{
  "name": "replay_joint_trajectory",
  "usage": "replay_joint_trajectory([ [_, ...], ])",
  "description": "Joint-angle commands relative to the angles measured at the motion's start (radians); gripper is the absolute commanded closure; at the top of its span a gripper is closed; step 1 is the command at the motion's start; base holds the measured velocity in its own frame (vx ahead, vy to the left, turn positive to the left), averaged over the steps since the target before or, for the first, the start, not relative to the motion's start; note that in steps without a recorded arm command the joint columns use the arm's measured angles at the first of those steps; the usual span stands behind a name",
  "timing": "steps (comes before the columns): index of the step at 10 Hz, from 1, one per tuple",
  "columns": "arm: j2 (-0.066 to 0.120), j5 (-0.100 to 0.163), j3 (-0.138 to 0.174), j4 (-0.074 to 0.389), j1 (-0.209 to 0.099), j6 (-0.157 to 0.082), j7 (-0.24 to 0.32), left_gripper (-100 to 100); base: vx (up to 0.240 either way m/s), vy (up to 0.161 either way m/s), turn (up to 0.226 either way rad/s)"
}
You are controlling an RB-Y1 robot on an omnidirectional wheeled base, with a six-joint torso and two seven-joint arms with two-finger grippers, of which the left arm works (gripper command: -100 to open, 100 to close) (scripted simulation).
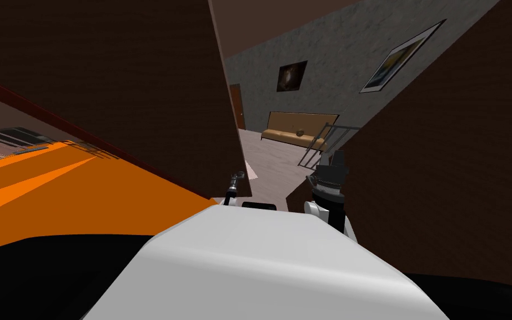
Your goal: Push the door open
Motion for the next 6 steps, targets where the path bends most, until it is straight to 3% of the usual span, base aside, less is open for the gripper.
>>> replay_joint_trajectory([
  [1, 0.019, 0.009, 0.022, 0.007, -0.014, -0.018, -0.006, 100, 0.208, -0.031, 0.039],
  [6, 0.038, 0.028, 0.063, 0.008, -0.015, -0.02, -0.024, 100, 0.195, -0.043, 0.053],
])
